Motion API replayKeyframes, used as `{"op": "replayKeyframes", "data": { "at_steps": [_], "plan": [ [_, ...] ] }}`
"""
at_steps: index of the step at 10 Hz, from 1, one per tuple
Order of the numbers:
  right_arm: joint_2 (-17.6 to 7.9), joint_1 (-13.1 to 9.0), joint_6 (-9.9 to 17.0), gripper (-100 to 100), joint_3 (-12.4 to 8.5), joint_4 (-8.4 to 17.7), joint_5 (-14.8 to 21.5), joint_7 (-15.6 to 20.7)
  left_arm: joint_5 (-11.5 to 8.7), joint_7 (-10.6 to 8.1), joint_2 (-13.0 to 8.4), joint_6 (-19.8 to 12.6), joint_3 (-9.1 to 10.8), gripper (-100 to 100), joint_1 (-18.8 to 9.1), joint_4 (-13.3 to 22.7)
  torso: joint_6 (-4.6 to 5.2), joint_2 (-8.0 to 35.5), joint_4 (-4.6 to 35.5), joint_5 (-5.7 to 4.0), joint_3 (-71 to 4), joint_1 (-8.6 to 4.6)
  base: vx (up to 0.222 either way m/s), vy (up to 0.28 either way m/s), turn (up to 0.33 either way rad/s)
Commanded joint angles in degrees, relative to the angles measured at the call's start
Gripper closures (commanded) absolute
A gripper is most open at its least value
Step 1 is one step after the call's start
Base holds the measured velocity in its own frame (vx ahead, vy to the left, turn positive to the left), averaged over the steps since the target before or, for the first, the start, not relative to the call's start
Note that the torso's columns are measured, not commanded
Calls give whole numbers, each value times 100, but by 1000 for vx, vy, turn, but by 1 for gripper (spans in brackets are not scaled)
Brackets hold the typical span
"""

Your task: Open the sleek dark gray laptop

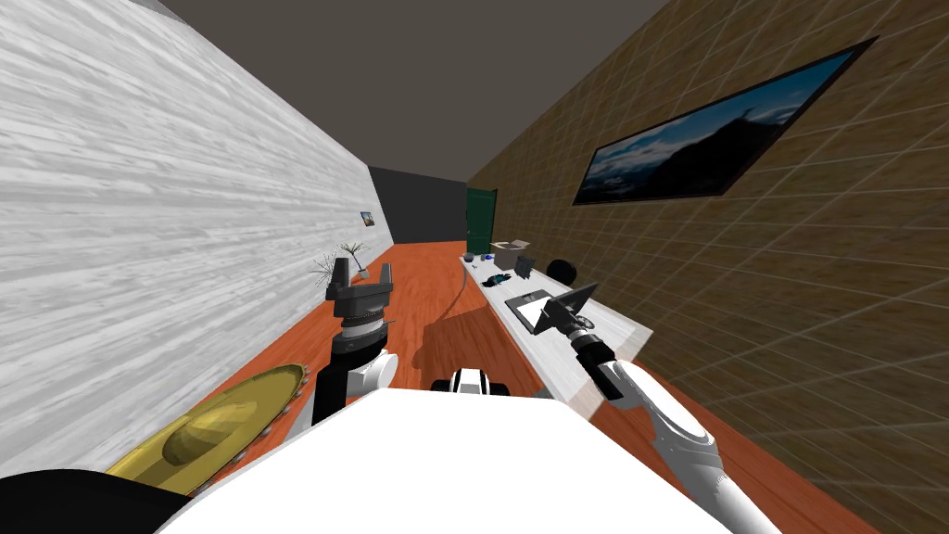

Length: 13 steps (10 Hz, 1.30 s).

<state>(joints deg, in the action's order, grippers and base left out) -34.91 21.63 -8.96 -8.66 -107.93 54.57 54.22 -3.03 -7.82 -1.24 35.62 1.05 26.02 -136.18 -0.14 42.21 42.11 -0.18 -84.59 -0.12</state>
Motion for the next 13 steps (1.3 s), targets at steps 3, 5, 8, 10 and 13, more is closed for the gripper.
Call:
{"op": "replayKeyframes", "data": {
  "at_steps": [3,5,8,10,13],
  "plan": [
    [-850,549,-64,100,-209,73,-210,-468,0,0,1,0,-1,0,1,-1,5,-45,-22,-7,-28,-9,105,103,-24],
    [-1196,732,-85,100,-279,98,-281,-624,0,0,1,0,-1,0,1,-1,5,-35,-24,-24,-17,-27,87,91,-4],
    [-1647,915,-106,100,-349,122,-351,-780,0,0,1,0,-1,0,1,0,15,-29,-30,-30,-12,-25,75,85,-18],
    [-1976,1098,-127,100,-418,146,-421,-936,0,0,0,0,0,0,1,0,22,-26,-28,-32,-10,-34,75,66,-8],
    [-2510,1464,-169,100,-558,195,-561,-1249,0,0,0,0,0,0,1,-1,11,-23,-22,-27,-9,-22,89,87,-22]
  ]
}}
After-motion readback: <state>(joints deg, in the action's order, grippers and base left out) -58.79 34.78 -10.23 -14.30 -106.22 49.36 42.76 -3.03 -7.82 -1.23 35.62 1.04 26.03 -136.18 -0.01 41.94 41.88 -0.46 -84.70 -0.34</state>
